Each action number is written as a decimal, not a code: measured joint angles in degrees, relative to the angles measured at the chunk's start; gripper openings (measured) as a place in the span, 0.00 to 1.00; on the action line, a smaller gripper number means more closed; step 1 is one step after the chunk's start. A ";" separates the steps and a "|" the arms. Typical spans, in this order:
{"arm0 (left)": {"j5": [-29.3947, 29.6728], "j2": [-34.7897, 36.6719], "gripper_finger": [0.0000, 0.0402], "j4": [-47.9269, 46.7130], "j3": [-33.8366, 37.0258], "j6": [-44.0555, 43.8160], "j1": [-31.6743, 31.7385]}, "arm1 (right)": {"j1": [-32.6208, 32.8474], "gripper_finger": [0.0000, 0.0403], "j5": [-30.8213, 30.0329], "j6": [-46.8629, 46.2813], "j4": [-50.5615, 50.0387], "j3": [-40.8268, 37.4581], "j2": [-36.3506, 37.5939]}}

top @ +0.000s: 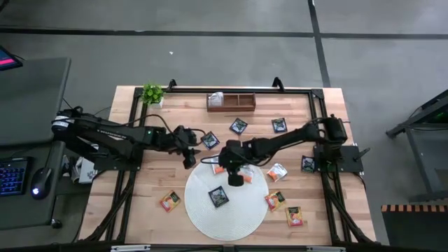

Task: Pick & Place Tea
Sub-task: Put the white tea bag into the left section of the wooden organizer

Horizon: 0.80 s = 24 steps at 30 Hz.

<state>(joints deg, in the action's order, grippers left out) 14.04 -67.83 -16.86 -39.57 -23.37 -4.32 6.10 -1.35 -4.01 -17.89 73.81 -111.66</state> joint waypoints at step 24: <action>-2.74 0.00 0.38 -1.17 -0.07 0.76 6.23 | -0.18 0.03 1.24 -3.51 4.36 -3.11 -4.05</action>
<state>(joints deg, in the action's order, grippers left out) 11.30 -67.83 -18.03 -39.64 -22.61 1.91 5.93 -0.11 -7.52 -13.52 70.71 -115.71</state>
